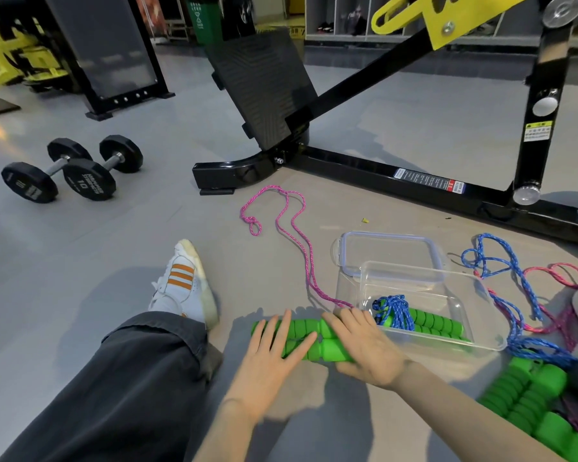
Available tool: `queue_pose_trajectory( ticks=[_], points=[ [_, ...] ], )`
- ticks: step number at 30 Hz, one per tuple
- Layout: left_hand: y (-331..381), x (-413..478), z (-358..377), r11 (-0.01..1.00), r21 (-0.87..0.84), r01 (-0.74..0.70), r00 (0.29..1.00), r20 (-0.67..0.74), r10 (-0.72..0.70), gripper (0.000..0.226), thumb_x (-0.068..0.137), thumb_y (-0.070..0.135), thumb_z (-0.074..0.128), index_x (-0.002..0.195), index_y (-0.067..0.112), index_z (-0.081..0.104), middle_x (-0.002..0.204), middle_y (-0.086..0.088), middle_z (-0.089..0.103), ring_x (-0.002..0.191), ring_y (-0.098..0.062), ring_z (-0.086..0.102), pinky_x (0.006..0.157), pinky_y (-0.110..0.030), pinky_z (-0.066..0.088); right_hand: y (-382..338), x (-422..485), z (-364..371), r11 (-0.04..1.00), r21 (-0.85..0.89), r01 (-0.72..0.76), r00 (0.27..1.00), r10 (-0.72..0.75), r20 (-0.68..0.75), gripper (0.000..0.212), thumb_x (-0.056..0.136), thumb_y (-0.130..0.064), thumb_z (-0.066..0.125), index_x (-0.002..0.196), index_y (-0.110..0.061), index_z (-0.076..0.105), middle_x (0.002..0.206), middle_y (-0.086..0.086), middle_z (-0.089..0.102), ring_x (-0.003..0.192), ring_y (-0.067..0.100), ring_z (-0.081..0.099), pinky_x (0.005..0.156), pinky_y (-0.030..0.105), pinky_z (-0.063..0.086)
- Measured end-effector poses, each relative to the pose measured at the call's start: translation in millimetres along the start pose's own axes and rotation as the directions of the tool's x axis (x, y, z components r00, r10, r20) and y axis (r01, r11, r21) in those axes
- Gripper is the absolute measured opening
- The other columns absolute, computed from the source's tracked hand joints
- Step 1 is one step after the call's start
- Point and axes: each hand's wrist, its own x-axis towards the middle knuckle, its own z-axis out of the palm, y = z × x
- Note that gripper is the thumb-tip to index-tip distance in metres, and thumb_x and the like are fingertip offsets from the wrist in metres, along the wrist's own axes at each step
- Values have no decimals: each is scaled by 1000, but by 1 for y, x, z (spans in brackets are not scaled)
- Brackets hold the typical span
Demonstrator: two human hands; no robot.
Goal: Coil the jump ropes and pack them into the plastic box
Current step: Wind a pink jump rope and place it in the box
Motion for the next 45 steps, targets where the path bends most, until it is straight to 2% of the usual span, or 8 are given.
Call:
queue_pose_trajectory(
  ticks=[4, 7, 16, 29, 33, 39, 43, 45],
  points=[
    [-15, 16, -14, 996, 86, -6, 990, -139, 18, 84, 70, 1, 48, 146, 25, 22, 131, -27, 37, 115, -44, 39, 99, -55, 28, 3, 10, -23, 1000, 16, -25, 1000, 26, -18, 78, 60, -45, 51, 129, -10, 39, 105, 3, 48, 90, 19, 39, 77, 29, 29],
    [-21, 27, -28, 993, 117, -2, 987, -158, 20, 73, 74, 2, 30, 141, 31, 34, 126, -26, 39, 119, -45, 37, 99, -57, 25, 5, 13, -39, 999, 44, -31, 999, 33, -30, 82, 58, -39, 61, 131, -11, 36, 108, 3, 48, 93, 20, 40, 78, 29, 29],
    [-17, 44, -47, 985, 155, -73, 959, -261, 112, 112, 52, -4, 74, 146, 31, 23, 137, -32, 31, 116, -45, 38, 94, -57, 30, 13, 0, -65, 999, 38, -32, 995, 35, -89, 81, 61, -36, 64, 132, -12, 36, 107, 5, 51, 97, 20, 42, 79, 28, 28],
    [-18, 62, -62, 975, 218, -35, 930, -351, 112, 66, 81, -1, 35, 138, 31, 41, 124, -25, 41, 108, -40, 44, 91, -54, 32, 26, -2, -83, 997, -48, -66, 981, 56, -184, 84, 53, -39, 68, 130, -20, 40, 103, 1, 49, 75, 21, 57, 91, 30, 26],
    [-25, 65, -64, 977, 212, 12, 923, -378, 71, 65, 81, -2, 37, 137, 31, 41, 123, -26, 41, 106, -39, 44, 89, -55, 33, 35, -6, -96, 988, 98, -123, 992, 127, -27, 86, 69, -28, 59, 146, -29, 19, 122, 3, 47, 98, 24, 54, 87, 21, 25],
    [-28, 68, -66, 977, 211, -18, 903, -417, 107, 61, 84, -3, 39, 135, 32, 44, 122, -26, 43, 105, -39, 46, 88, -54, 35, 44, -7, -104, 785, 519, -339, 938, 321, 128, 68, 73, -4, 67, 135, -19, 44, 113, 2, 59, 95, 9, 57, 79, 15, 42],
    [-38, 77, -74, 978, 206, -20, 891, -440, 111, 63, 90, -6, 27, 136, 33, 43, 122, -24, 43, 106, -39, 46, 89, -54, 37, 32, -5, -110, 314, 845, -434, 896, 249, 368, 39, 74, 7, 69, 110, -5, 63, 89, 8, 64, 70, 7, 57, 72, 22, 46],
    [-46, 79, -78, 972, 231, -36, 904, -407, 131, 66, 90, -6, 17, 137, 32, 42, 122, -25, 42, 107, -40, 45, 89, -54, 35, 31, -5, -107, 239, 854, -463, 884, 193, 425, 23, 73, 2, 70, 96, 1, 65, 79, 8, 65, 72, 14, 59, 73, 25, 47]
  ],
)
